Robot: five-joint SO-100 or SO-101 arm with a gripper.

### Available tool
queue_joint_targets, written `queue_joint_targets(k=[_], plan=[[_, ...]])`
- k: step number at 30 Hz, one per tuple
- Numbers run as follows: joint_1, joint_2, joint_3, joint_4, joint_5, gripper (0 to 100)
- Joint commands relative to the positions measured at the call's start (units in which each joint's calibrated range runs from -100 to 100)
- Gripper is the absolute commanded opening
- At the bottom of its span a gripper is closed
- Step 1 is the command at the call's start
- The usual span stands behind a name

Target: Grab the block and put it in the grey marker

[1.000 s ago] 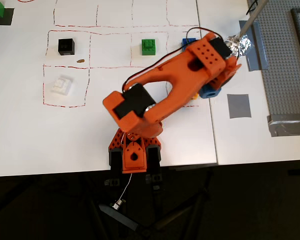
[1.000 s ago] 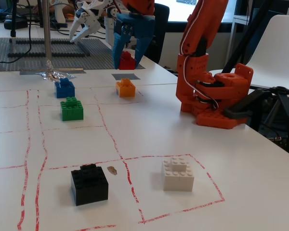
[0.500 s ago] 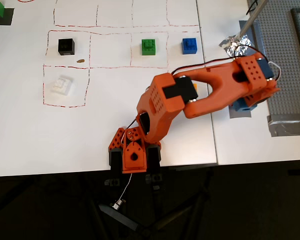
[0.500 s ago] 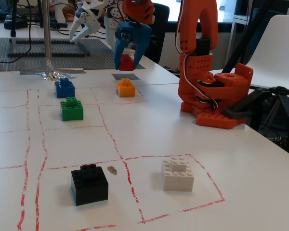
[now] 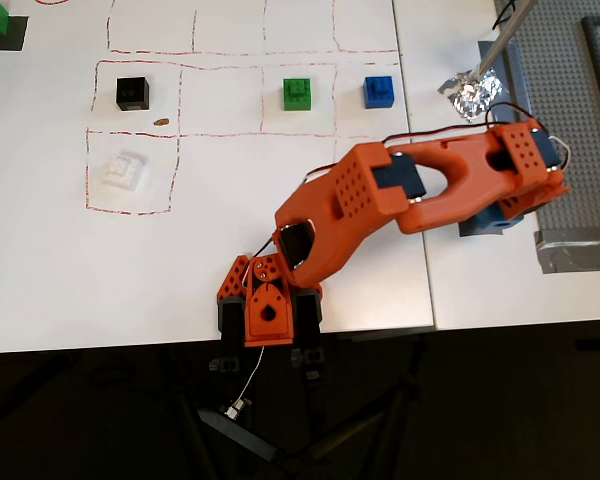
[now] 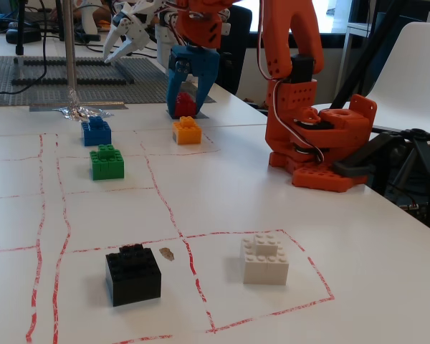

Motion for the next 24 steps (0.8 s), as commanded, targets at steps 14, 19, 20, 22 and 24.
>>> queue_joint_targets(k=[14,19,20,22,24], plan=[[4.18,-5.12,-4.71,-0.44,1.42,36],[4.35,-11.32,-6.16,11.23,2.98,38],[4.35,-13.3,-6.16,14.5,3.52,38],[4.09,-17.87,-4.89,20.29,4.25,36],[3.03,-23.04,-2.26,24.37,4.3,33]])
